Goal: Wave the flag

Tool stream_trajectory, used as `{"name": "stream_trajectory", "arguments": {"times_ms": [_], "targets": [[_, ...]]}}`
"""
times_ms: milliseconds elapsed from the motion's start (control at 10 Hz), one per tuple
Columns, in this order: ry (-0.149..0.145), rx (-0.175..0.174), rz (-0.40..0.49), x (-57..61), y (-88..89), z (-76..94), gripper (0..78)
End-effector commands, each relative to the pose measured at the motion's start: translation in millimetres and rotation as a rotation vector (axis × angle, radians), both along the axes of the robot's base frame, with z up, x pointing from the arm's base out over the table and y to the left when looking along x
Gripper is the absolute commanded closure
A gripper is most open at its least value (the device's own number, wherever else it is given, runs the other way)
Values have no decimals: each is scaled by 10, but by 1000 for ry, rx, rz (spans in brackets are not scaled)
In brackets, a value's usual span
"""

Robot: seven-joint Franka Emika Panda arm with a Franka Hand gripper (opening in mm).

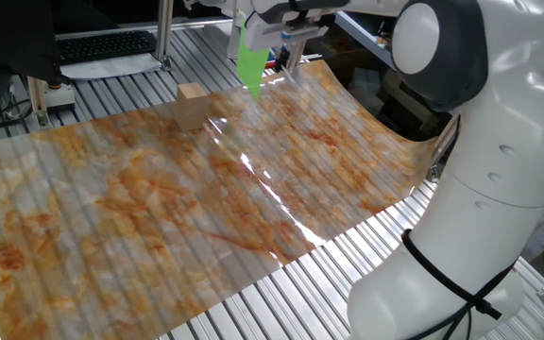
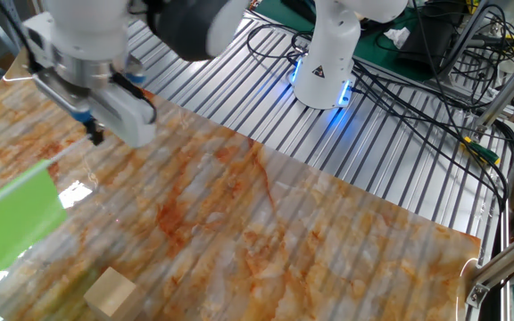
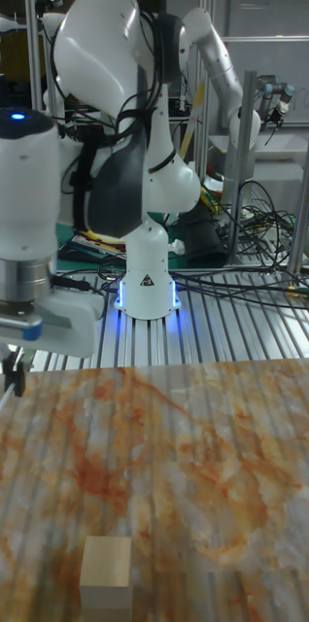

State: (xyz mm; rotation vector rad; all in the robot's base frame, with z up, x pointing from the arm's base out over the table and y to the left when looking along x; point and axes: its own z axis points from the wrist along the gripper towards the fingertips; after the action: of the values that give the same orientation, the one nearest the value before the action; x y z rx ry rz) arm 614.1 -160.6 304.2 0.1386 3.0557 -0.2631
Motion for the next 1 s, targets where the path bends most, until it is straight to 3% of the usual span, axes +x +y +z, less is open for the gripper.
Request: {"name": "stream_trajectory", "arguments": {"times_ms": [100, 200, 400, 700, 800, 900, 1000], "targets": [[-4, 54, -167, -396, 1127, -70, 764], [-4, 55, -168, -400, 1135, -70, 764], [-8, 78, -197, -525, 1340, -81, 764], [-8, 69, -190, -489, 1330, -72, 764], [1, 30, -147, -489, 1330, -72, 764], [7, 22, -52, -489, 1330, -72, 764], [0, 33, -25, -489, 1330, -72, 764]]}}
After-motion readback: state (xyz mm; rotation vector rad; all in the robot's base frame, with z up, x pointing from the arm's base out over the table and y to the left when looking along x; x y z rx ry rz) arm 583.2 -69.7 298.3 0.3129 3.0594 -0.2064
